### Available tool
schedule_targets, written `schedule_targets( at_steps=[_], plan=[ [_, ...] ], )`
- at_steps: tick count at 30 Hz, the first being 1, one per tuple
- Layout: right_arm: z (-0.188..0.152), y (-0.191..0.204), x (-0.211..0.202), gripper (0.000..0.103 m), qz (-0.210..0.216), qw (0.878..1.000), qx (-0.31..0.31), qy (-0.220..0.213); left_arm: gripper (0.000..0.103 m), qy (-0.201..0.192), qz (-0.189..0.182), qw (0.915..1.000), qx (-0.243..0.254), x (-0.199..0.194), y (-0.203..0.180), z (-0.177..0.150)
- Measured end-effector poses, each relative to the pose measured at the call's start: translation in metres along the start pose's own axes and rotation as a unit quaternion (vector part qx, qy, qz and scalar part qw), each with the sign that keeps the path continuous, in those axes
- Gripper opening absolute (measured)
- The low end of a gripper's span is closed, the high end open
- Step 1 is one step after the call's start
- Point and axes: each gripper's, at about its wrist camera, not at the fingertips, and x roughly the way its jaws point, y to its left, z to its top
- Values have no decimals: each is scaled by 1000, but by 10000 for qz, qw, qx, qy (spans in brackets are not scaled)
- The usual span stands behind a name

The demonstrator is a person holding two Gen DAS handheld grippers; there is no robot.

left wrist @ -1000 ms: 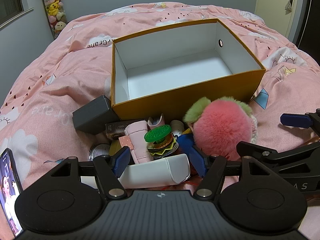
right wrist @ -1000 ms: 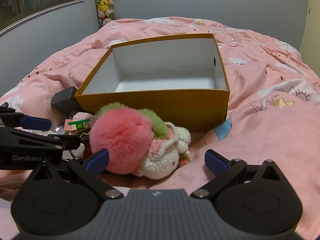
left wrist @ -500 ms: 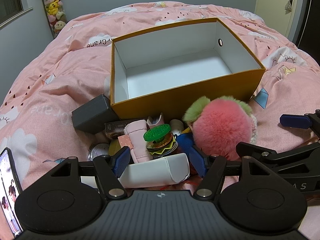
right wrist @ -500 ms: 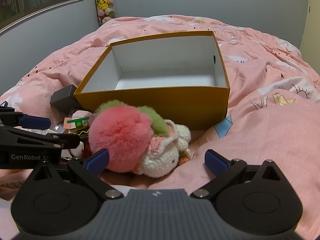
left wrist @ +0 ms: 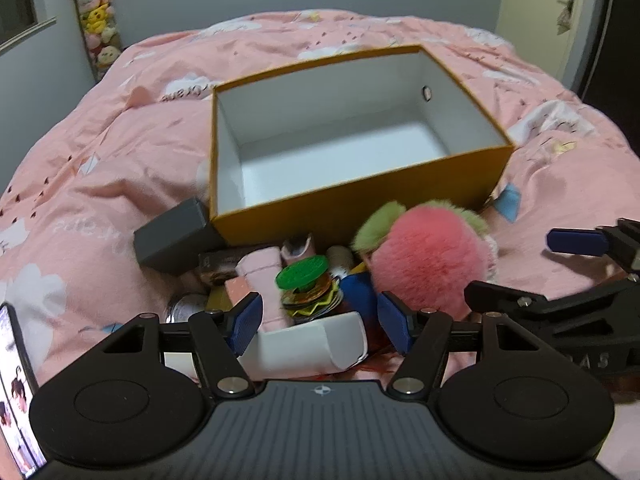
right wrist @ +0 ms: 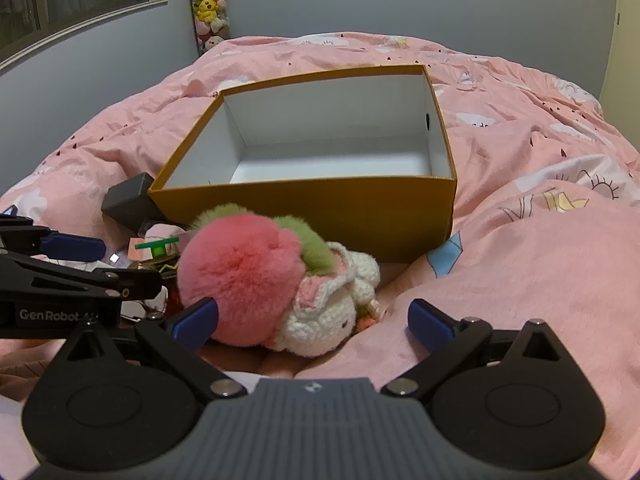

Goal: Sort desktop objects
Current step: 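Move the right tool toward the pink pompom and crocheted bunny, then close the right gripper on the white crocheted bunny and lift it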

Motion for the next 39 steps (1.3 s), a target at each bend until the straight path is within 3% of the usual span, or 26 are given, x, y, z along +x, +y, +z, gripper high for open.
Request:
schedule_targets(
  at_steps=[6,10,17,20,27,28,30,36,39],
  plan=[
    [9,-22,-6,63,-22,9998,178,111,70,-212,-499,9983,235,-11,-6,5],
    [10,-35,-3,55,-168,9995,126,240,70,-240,-915,9942,508,-10,-16,12],
    [5,-26,7,54,337,9972,-334,573,70,-82,-1205,9873,1030,13,-34,20],
    [1,-20,10,54,367,9945,-734,656,71,-67,-1297,9838,1238,21,-39,22],
    [0,-12,22,55,577,9878,-1231,755,71,98,-1461,9821,1189,48,-40,29],
    [0,-12,24,55,594,9874,-1257,760,68,99,-1495,9818,1169,49,-39,29],
    [1,-12,30,56,612,9868,-1279,784,53,98,-1545,9821,1075,51,-37,29],
    [4,-10,45,68,717,9868,-1242,752,46,43,-1459,9867,716,52,-26,33],
    [7,-9,53,72,779,9875,-1144,754,34,-123,-1487,9876,483,45,-17,36]
  ],
)
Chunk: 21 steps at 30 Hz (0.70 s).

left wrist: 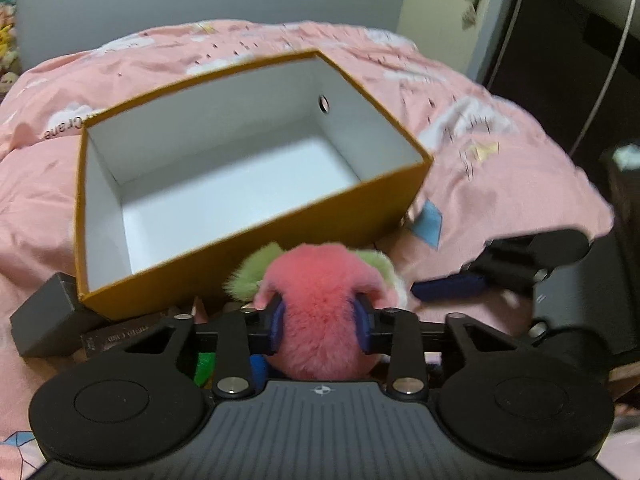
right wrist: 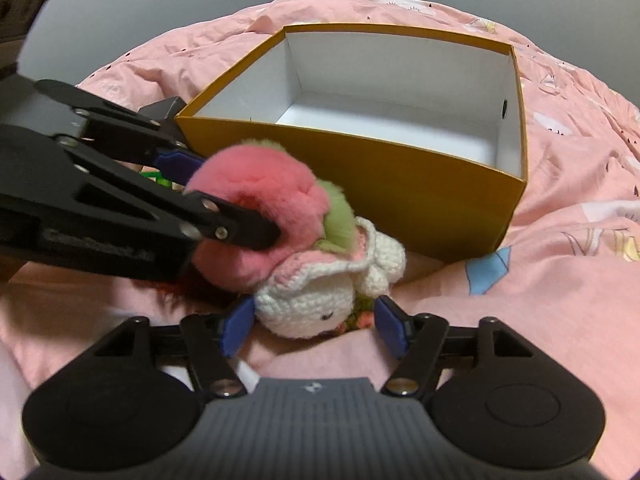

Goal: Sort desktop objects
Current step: 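Close the right gripper on the white crocheted bunny and lift it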

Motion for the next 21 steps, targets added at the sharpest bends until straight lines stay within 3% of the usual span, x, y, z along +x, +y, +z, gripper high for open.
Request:
schedule_targets(
  at_steps=[2,4,6,7,8,10,12,15,17,18,21],
  plan=[
    [2,2,4,73,9,10000,17,-2,24,-70,-47,9997,-221,-5,8,2],
    [4,8,4,73,-40,9999,-90,-65,23,-64,0,9995,-315,-7,13,2],
    [3,14,0,72,-173,9993,-275,-166,19,-74,157,9996,-225,-8,13,2],
    [3,17,-3,71,-248,9987,-384,-244,12,-47,317,9994,-154,-7,12,2],
    [2,20,-7,65,-269,9979,-500,-315,10,-3,468,9988,-111,-6,12,2],
    [3,24,-10,56,-261,9966,-680,-381,7,77,300,9992,-251,-3,19,1],
    [4,24,-7,55,-231,9966,-710,-363,7,91,93,9990,-426,-3,24,0],
    [7,16,-6,52,-236,9976,-517,-401,8,-127,192,9991,-342,-11,20,-1],
    [7,8,-15,43,-220,9980,-268,-533,16,-216,139,9992,-297,-16,19,-1],
    [8,3,-19,33,-256,9976,-151,-623,18,-246,93,9991,-325,-18,19,0],
    [9,-12,-31,31,-481,9956,126,-796,27,-293,6,9993,-235,-21,16,1]
  ],
)
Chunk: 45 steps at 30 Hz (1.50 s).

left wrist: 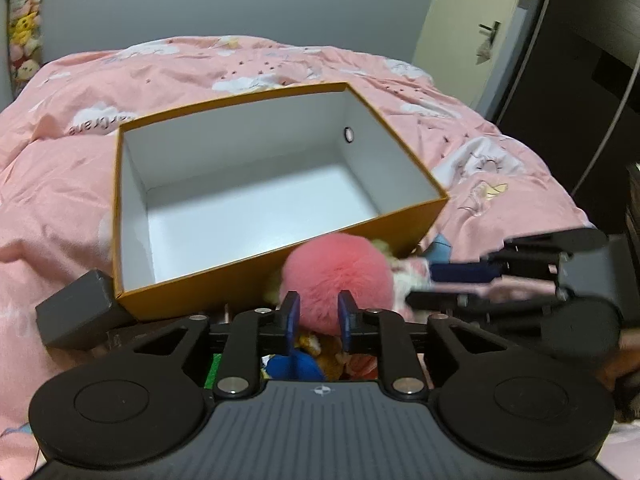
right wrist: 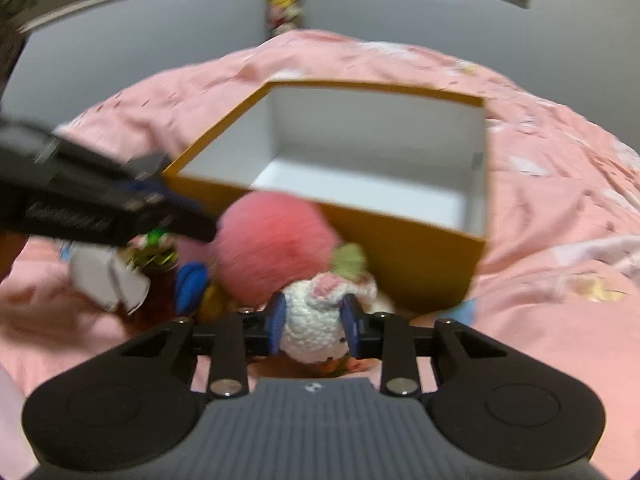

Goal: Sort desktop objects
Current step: 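Close the right gripper on the white crocheted bunny and lift it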

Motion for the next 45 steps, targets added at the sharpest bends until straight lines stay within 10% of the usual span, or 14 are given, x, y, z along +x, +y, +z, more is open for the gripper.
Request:
schedule_targets(
  at_steps=[8,20,30,45],
  plan=[
    [7,-19,11,31,-326,9986,365,-190,53,58,166,9979,625,7,-19,-5],
    [-4,-15,-2,37,-88,9992,311,-228,56,197,349,9943,990,23,-36,-13],
    [-19,0,-14,74,30,9968,-789,135,56,237,406,9950,882,28,-34,-16],
    [-14,5,51,60,176,9921,-1232,150,57,397,283,9948,889,41,-23,-7]
  ],
)
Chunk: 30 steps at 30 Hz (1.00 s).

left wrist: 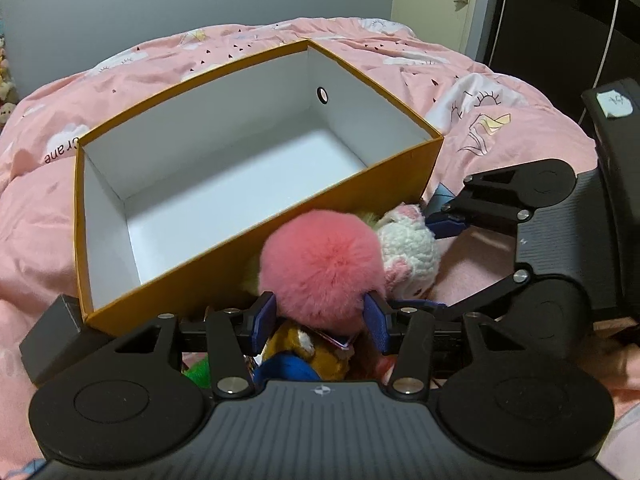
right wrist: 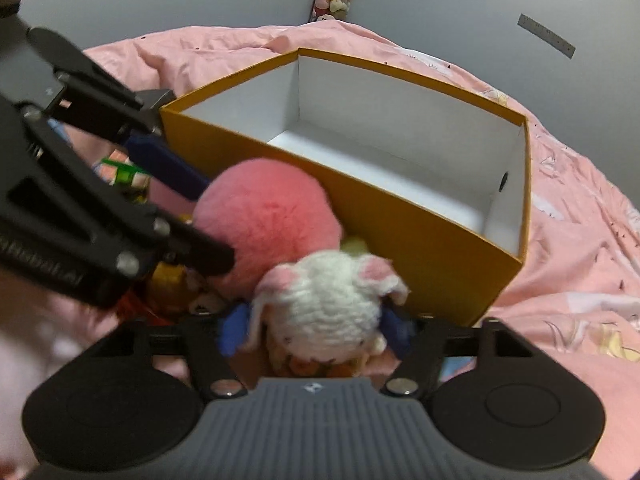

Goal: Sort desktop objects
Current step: 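Close the right gripper on the white crocheted bunny and lift it, then carry the crocheted bunny with the right gripper into the orange box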

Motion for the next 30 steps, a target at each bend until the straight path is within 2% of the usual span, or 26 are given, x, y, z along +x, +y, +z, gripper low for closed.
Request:
schedule_targets(
  at_steps=[3,6,10,12,14,19,23,26,30],
  plan=[
    [0,-10,-12,57,28,9998,208,-51,62,-53,-92,9999,103,1,0,2],
    [-4,-29,-28,56,-72,9963,840,-155,62,-37,-193,9997,121,7,0,2],
    [-14,-52,-38,56,-14,9854,1679,-268,63,-7,-309,9995,86,17,-2,9],
    [-15,-50,-36,56,4,9856,1671,-256,60,44,-390,9991,146,24,-5,13],
    [-14,-46,-29,56,-71,9876,1558,-193,61,254,-243,9989,299,32,-9,17],
    [-18,-58,-20,60,224,9821,1866,-132,62,696,-71,9971,284,44,-14,23],
    [-22,-63,-12,60,346,9780,2052,-168,62,694,208,9965,423,52,-22,22],
    [-25,-65,-14,59,406,9752,2159,-264,62,615,286,9969,404,54,-28,19],
    [-26,-66,-25,57,365,9728,2261,-355,47,316,380,9976,488,45,-38,14]
  ],
)
